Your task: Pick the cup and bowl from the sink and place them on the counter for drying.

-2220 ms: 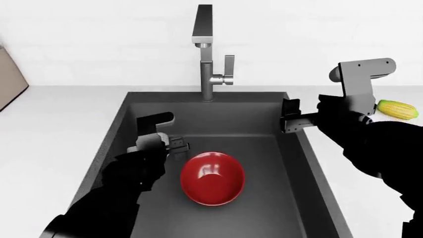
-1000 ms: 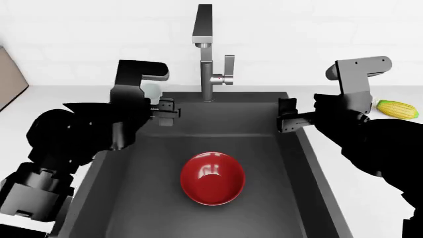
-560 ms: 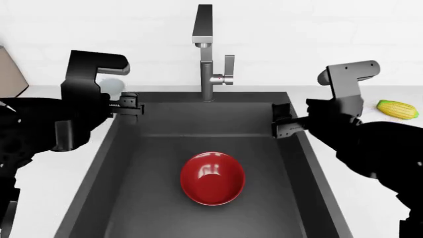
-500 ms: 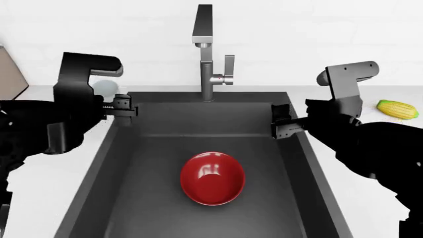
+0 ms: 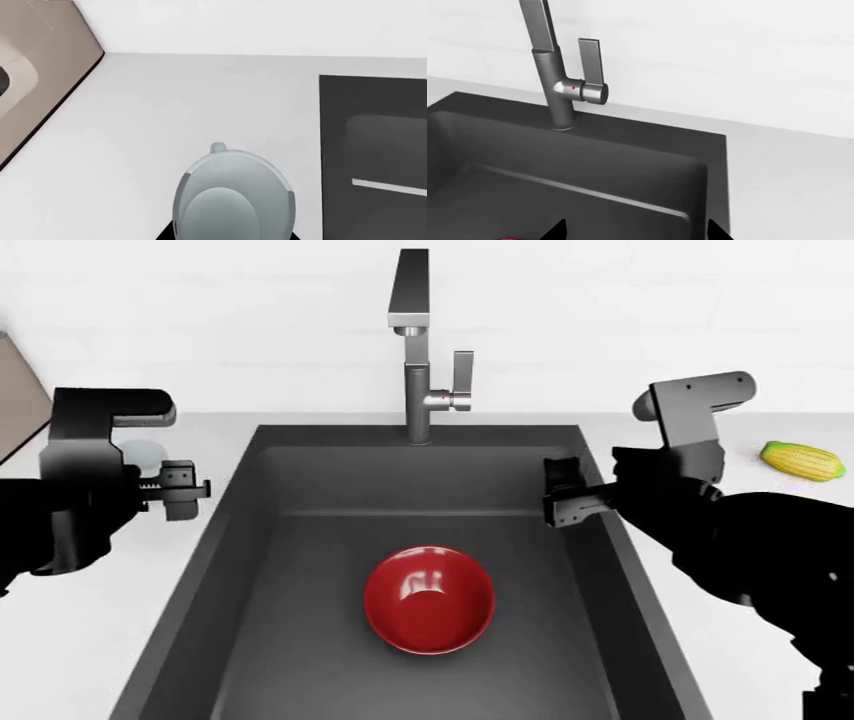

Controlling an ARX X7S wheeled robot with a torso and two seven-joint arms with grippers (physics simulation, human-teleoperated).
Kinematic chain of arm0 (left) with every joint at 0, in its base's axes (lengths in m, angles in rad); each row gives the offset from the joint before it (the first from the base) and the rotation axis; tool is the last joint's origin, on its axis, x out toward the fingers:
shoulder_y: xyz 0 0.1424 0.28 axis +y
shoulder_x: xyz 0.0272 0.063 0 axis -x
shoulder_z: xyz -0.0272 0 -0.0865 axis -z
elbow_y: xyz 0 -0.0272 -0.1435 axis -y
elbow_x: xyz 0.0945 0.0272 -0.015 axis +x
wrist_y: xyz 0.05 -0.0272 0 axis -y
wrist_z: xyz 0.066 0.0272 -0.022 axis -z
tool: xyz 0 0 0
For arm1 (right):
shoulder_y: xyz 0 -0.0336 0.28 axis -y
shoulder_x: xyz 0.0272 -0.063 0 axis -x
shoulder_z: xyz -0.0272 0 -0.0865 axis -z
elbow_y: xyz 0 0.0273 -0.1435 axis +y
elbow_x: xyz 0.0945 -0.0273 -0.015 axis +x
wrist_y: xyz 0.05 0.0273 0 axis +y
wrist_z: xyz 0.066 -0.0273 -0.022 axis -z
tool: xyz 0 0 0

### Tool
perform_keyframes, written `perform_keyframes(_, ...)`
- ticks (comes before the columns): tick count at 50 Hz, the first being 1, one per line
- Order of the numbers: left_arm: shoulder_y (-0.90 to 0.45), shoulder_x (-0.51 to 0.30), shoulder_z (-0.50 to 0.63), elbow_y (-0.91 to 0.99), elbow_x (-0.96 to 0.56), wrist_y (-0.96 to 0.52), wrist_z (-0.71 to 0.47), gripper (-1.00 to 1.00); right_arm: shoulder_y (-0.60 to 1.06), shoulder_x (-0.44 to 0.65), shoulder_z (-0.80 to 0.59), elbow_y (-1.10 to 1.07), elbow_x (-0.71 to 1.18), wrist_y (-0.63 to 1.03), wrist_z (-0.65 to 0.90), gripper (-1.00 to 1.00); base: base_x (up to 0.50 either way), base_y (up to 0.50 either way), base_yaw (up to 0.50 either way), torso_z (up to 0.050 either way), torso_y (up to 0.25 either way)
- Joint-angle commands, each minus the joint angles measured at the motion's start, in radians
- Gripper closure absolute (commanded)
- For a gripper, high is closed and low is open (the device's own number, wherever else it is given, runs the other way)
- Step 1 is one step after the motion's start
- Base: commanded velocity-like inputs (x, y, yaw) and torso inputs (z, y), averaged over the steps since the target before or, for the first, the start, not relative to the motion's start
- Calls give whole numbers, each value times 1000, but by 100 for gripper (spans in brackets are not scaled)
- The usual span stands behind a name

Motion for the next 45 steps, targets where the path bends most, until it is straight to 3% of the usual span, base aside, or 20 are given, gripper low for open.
perform_keyframes(1, 27, -13, 2, -57, 27, 37, 11, 100, 5, -4, -12, 10, -2, -5, -2, -100, 0, 0, 0, 0, 0)
perform_keyframes(22, 35, -2, -3, -111, 16, 44, 34, 100, -14, -3, -16, 17, -3, -29, -6, -100, 0, 0, 0, 0, 0)
perform_keyframes(23, 35, -1, -6, -116, 16, 47, 33, -100, -12, -5, -18, 21, -6, -33, -8, -100, 0, 0, 0, 0, 0)
perform_keyframes(45, -19, 5, -6, -121, 19, 34, 22, -100, 2, -9, -38, 42, -15, -51, -20, -100, 0, 0, 0, 0, 0)
